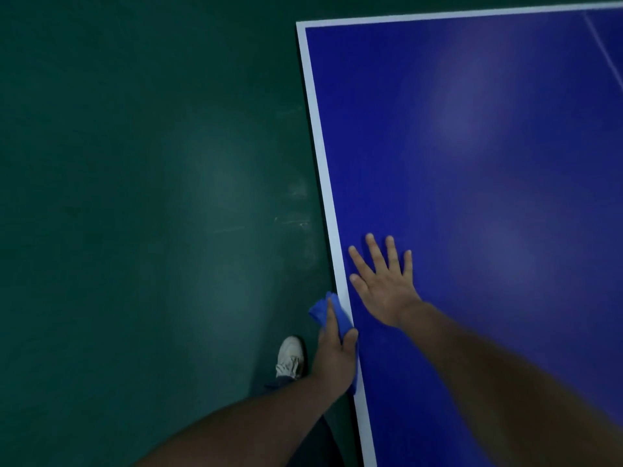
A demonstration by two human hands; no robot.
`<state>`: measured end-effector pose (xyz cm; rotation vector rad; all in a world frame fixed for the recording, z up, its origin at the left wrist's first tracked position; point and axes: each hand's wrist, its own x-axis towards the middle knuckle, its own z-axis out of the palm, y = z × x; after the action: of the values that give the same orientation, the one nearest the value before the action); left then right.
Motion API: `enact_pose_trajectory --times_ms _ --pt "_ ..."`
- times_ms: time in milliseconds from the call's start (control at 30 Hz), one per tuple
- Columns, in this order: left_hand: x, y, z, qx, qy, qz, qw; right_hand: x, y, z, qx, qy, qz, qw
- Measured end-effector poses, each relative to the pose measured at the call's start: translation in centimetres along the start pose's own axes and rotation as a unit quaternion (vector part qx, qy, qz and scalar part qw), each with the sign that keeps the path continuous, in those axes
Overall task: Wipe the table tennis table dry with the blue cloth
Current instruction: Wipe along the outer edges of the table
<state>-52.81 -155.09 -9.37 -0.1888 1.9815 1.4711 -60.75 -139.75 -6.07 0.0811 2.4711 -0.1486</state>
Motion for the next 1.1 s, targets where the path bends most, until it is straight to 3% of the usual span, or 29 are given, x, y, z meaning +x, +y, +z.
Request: enact_pose_trajectory --times_ms 267,400,567,833,967,1100 --pt "14.4 9.9 -4.4 0.014 0.063 -0.009 0.998 0.1 0.1 0.0 0.026 -0.006 -0.016 1.000" --pt "12.4 8.9 -3.1 0.001 0.087 -0.003 0.996 0.3 0.2 0.2 0.031 -0.008 -0.014 0.999" --pt "6.7 4.4 -1.7 -0.011 0.037 0.003 0.999 0.4 0.3 0.1 0.026 -0.025 -0.025 0.999" --pt "12.0 6.0 -3.5 -0.030 0.033 0.008 0.999 0.3 0.2 -0.6 0.005 -0.054 0.007 0.998" --pt "17.7 8.8 -4.8 -0.014 0.031 0.007 0.999 1.3 0.7 -2.2 -0.010 0.012 -0.006 1.000" --pt "21.8 11.6 -6.4 -0.019 0.037 0.017 0.999 8.8 1.6 -8.4 -0.034 0.069 -0.018 0.997"
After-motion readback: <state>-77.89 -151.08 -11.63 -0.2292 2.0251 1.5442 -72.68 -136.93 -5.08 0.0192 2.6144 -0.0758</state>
